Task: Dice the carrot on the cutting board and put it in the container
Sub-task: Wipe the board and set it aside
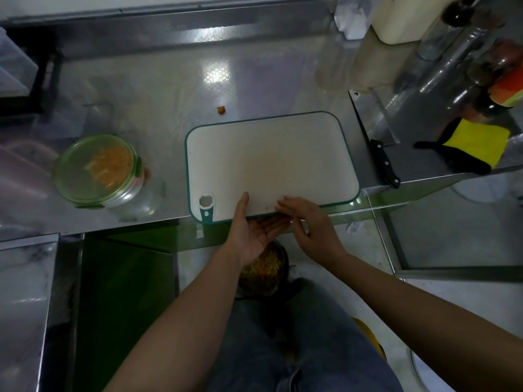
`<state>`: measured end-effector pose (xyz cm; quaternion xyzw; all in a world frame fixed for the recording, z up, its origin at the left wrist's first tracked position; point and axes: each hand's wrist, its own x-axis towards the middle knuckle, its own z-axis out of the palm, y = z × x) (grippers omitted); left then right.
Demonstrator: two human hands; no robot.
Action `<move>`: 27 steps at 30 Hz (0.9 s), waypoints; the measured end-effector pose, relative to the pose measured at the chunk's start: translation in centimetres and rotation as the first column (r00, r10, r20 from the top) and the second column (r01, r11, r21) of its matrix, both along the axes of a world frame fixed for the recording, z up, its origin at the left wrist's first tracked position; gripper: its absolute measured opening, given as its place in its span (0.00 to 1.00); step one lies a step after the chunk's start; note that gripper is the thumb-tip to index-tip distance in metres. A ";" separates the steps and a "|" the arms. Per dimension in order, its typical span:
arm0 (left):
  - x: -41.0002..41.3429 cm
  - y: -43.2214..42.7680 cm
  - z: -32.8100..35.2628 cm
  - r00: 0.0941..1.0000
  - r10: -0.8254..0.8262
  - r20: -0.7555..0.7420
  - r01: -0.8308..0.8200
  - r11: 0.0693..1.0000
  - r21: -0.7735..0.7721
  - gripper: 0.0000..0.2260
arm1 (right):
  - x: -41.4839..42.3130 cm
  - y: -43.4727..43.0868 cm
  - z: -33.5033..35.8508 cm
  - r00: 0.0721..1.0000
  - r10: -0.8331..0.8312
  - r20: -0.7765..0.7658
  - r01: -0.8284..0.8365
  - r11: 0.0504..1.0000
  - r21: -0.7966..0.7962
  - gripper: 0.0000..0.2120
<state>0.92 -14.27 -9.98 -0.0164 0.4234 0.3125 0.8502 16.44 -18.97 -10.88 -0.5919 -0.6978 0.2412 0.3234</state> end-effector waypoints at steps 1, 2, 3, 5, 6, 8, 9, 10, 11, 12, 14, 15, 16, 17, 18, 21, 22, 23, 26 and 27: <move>0.0 0.0 0.0 1.000 -0.003 -0.003 0.003 1.000 0.004 0.32 | 0.0 0.1 0.3 0.999 0.009 -0.037 -0.008 1.000 0.011 0.19; -0.1 0.0 0.0 1.000 -0.009 -0.004 0.009 1.000 0.003 0.33 | 0.2 0.2 0.4 0.998 -0.004 -0.070 0.005 1.000 0.015 0.19; -0.1 0.0 0.0 1.000 -0.012 -0.004 0.012 1.000 -0.002 0.33 | 0.5 0.5 0.5 0.995 -0.035 -0.093 0.036 0.999 0.009 0.19; -0.1 0.0 -0.1 1.000 -0.007 -0.004 0.007 1.000 -0.014 0.34 | 1.1 0.8 0.5 0.989 -0.095 -0.110 0.094 0.995 -0.008 0.18; -0.1 0.1 -0.1 1.000 -0.002 -0.005 0.002 1.000 -0.016 0.34 | 1.1 0.8 0.4 0.990 -0.096 -0.107 0.096 0.995 -0.006 0.18; 0.0 0.1 0.0 1.000 0.008 -0.011 -0.008 1.000 -0.011 0.33 | 0.6 0.6 0.4 0.993 -0.039 -0.108 0.040 0.999 0.002 0.17; 0.0 0.1 0.1 1.000 0.014 -0.015 -0.014 1.000 -0.007 0.32 | 0.4 0.5 0.4 0.993 -0.007 -0.121 0.007 1.000 -0.001 0.18; 0.0 0.0 0.1 1.000 0.020 -0.021 -0.020 1.000 -0.006 0.31 | 0.2 0.3 0.5 0.990 0.017 -0.140 -0.019 1.000 -0.010 0.19; 0.0 0.0 0.1 0.999 0.023 -0.026 -0.023 1.000 -0.005 0.31 | 0.1 0.4 0.6 0.986 0.024 -0.162 -0.028 0.999 -0.019 0.19; 0.0 0.0 0.0 0.999 0.022 -0.030 -0.022 1.000 -0.005 0.31 | 0.1 0.6 0.8 0.983 0.015 -0.181 -0.019 1.000 -0.020 0.18; -0.1 -0.1 0.1 0.999 0.008 -0.031 -0.008 1.000 -0.003 0.32 | 0.3 1.3 0.8 0.982 -0.044 -0.186 0.043 0.999 -0.008 0.17; -0.2 -0.1 0.1 1.000 0.007 -0.028 -0.007 1.000 -0.006 0.32 | 0.5 1.8 0.8 0.983 -0.077 -0.164 0.077 0.997 -0.004 0.16; -0.2 -0.1 0.1 1.000 0.008 -0.022 -0.008 1.000 -0.010 0.33 | 0.7 2.2 0.6 0.986 -0.104 -0.130 0.103 0.995 -0.008 0.17; -0.2 -0.1 0.1 1.000 0.011 -0.018 -0.012 1.000 -0.014 0.33 | 0.9 2.3 0.4 0.989 -0.117 -0.091 0.116 0.993 -0.018 0.18; -0.3 -0.1 0.1 1.000 0.013 -0.014 -0.014 1.000 -0.015 0.33 | 1.0 2.3 0.0 0.993 -0.107 -0.058 0.106 0.994 -0.032 0.19; -0.3 -0.2 0.2 1.000 0.001 -0.019 -0.001 1.000 -0.001 0.33 | 0.7 1.4 -0.4 0.999 0.019 -0.050 -0.023 0.997 -0.067 0.20; -0.3 -0.2 0.2 1.000 -0.007 -0.022 0.007 1.000 0.006 0.32 | 0.4 1.0 -0.3 0.996 0.058 -0.071 -0.064 0.995 -0.081 0.20; -0.3 -0.2 0.3 1.000 -0.012 -0.022 0.012 1.000 0.007 0.32 | 0.2 0.8 -0.2 0.991 0.085 -0.099 -0.093 0.992 -0.083 0.19; -0.3 -0.2 0.3 0.999 -0.013 -0.046 0.013 1.000 0.009 0.31 | 0.1 0.9 0.6 0.975 0.119 -0.189 -0.133 0.989 -0.066 0.17; -0.4 -0.1 0.3 0.999 -0.013 -0.053 0.013 1.000 0.012 0.31 | 0.2 1.3 0.8 0.972 0.110 -0.209 -0.125 0.990 -0.059 0.16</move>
